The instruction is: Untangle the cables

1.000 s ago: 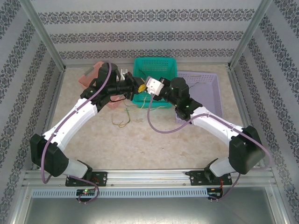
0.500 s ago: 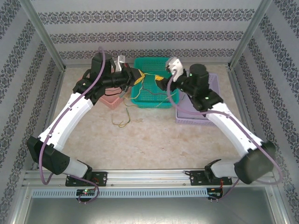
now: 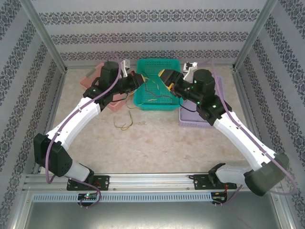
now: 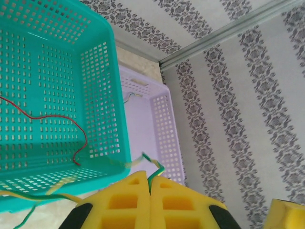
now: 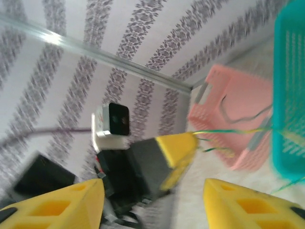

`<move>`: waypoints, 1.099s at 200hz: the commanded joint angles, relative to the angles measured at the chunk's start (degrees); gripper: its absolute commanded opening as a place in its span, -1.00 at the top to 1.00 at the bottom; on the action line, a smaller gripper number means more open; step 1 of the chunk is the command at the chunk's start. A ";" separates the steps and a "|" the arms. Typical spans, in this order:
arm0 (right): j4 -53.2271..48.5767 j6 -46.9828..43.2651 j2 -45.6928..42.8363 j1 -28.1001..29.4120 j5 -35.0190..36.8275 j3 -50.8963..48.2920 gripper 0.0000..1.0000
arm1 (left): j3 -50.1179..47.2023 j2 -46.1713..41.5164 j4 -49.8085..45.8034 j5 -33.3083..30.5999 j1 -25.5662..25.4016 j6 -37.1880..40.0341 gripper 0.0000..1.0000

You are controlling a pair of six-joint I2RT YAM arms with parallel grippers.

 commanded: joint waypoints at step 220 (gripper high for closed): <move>4.53 37.37 12.17 -2.64 -0.90 4.34 1.00 | -5.96 -5.46 9.18 4.10 -8.87 14.01 1.00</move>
